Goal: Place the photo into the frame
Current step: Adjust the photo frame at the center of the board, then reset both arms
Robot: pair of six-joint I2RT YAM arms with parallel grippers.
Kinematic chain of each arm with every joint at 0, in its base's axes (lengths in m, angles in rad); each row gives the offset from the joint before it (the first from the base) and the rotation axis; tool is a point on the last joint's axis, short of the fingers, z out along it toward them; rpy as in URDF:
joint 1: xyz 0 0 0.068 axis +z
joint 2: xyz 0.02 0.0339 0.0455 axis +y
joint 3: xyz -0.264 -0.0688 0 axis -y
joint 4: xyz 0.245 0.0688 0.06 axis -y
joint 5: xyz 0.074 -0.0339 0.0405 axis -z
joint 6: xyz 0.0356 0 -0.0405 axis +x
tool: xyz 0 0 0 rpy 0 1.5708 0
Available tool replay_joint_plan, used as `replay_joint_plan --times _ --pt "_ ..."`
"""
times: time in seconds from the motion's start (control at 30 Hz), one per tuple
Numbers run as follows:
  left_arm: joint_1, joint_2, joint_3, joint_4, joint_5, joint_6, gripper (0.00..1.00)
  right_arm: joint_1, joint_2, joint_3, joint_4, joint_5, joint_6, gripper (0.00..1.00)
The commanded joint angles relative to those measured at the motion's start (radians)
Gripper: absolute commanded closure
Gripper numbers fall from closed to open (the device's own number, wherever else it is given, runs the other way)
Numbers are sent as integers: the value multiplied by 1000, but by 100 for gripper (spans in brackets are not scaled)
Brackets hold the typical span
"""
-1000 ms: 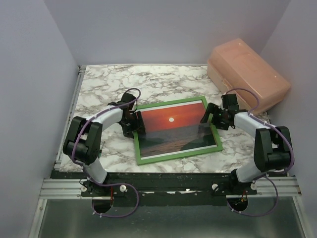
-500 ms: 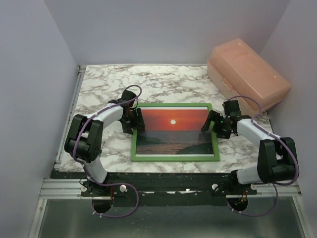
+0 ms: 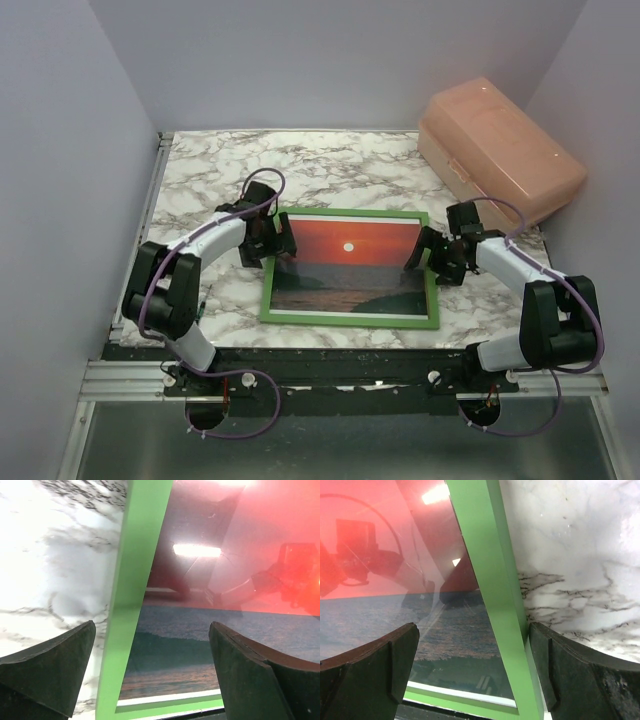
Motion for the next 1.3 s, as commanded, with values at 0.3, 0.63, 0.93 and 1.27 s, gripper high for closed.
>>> replay_joint_plan --times 0.3,0.63,0.93,1.27 --pt "-7 -575 -83 -59 -260 22 1 10 -194 196 -94 183 -17 0" --pt "-5 -1141 -278 66 -258 82 1 9 -479 134 87 124 -107 0" --pt "-4 -1441 -580 349 -264 238 1 9 -694 -152 437 149 -196 0" --pt "-4 -1365 -920 884 -367 464 2 10 -594 -527 1053 456 -284 3"
